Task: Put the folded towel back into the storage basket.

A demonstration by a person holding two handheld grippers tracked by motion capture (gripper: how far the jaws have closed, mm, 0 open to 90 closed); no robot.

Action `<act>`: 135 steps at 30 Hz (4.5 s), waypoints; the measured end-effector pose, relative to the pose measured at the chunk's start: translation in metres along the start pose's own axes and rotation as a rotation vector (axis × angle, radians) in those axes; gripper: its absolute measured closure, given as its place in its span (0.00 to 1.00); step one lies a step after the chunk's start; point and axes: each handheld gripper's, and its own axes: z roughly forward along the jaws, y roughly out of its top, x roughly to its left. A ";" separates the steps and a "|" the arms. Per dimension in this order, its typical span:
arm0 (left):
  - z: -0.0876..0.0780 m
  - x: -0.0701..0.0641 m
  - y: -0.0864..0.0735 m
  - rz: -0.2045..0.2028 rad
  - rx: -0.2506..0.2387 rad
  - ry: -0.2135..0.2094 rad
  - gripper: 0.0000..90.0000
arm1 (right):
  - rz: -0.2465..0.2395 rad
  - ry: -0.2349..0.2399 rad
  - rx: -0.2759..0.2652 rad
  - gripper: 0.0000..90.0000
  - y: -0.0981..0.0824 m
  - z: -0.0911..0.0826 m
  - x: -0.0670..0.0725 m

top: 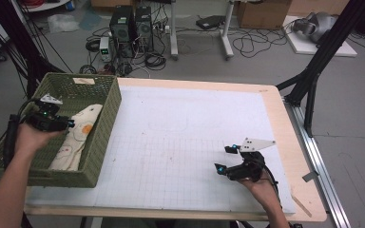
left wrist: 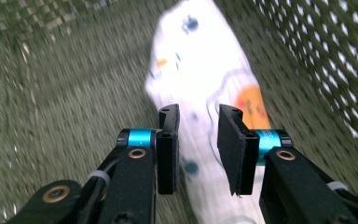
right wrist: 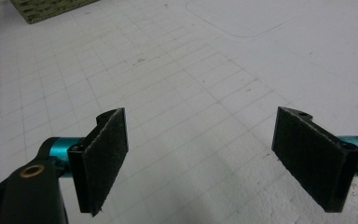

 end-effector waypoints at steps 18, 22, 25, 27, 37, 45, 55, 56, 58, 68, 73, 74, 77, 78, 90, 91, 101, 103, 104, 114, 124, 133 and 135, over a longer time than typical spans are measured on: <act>0.029 0.015 -0.003 -0.073 -0.039 0.022 0.69 | 0.001 -0.049 -0.043 0.20 -0.005 -0.025 0.009; 0.034 0.017 -0.005 -0.123 -0.034 0.028 0.61 | 0.001 -0.052 -0.050 0.20 -0.005 -0.027 0.008; 0.039 0.017 -0.006 -0.147 -0.015 0.029 0.60 | -0.001 -0.052 -0.053 0.20 -0.005 -0.026 0.007; 0.042 0.018 -0.008 -0.167 -0.010 0.012 0.61 | 0.000 -0.048 -0.049 0.20 -0.004 -0.025 0.007; 0.036 0.012 -0.004 -0.091 -0.052 -0.039 0.96 | -0.010 -0.034 -0.046 0.20 -0.001 -0.018 0.009; 0.024 0.013 -0.002 -0.183 -0.175 -0.030 0.95 | -0.006 -0.033 -0.042 0.20 -0.001 -0.018 0.009; 0.038 0.019 -0.014 -0.200 0.070 0.072 0.67 | -0.013 -0.026 -0.040 0.20 -0.001 -0.016 0.010; 0.039 0.020 -0.015 -0.215 0.072 0.072 0.65 | -0.014 -0.025 -0.039 0.20 -0.001 -0.016 0.011; 0.041 0.021 -0.017 -0.226 0.087 0.052 0.65 | -0.016 -0.025 -0.041 0.20 -0.001 -0.017 0.011; 0.035 0.017 -0.012 -0.189 -0.053 -0.128 0.96 | -0.022 -0.017 -0.039 0.20 -0.001 -0.016 0.010; 0.028 0.011 -0.008 -0.133 -0.154 -0.245 0.96 | -0.020 -0.018 -0.037 0.20 -0.001 -0.016 0.011; 0.026 0.010 -0.007 -0.121 -0.165 -0.263 0.96 | -0.022 -0.019 -0.037 0.20 -0.001 -0.015 0.011; 0.023 0.009 -0.007 -0.103 -0.212 -0.331 0.96 | -0.023 -0.017 -0.034 0.20 -0.001 -0.014 0.011; 0.023 0.009 -0.007 -0.112 -0.206 -0.319 0.96 | -0.019 -0.015 -0.031 0.20 -0.001 -0.014 0.012; 0.038 0.030 -0.030 -0.338 0.187 0.046 0.95 | -0.021 -0.009 -0.028 0.20 -0.001 -0.012 0.010; 0.040 0.031 -0.031 -0.335 0.197 0.055 0.94 | -0.021 -0.009 -0.028 0.20 -0.001 -0.012 0.010; 0.037 0.030 -0.030 -0.333 0.204 0.065 0.71 | -0.022 -0.006 -0.035 0.20 -0.001 -0.015 0.010; 0.034 0.029 -0.027 -0.328 0.171 0.060 0.69 | -0.024 -0.007 -0.037 0.20 -0.001 -0.014 0.010; 0.032 0.028 -0.025 -0.324 0.152 0.059 0.69 | -0.025 -0.008 -0.035 0.20 -0.001 -0.014 0.010; 0.018 0.000 -0.010 -0.153 0.143 -0.013 0.64 | -0.033 0.003 -0.030 0.20 0.002 -0.010 0.013; 0.012 -0.013 -0.009 -0.049 0.222 -0.046 0.64 | -0.036 0.011 -0.035 0.20 0.003 -0.009 0.012; 0.020 -0.025 -0.019 0.013 0.310 -0.043 0.64 | -0.049 0.018 -0.029 0.20 0.004 -0.005 0.014; 0.020 -0.024 -0.020 0.016 0.314 -0.061 0.85 | -0.045 0.018 -0.030 0.20 0.004 -0.005 0.014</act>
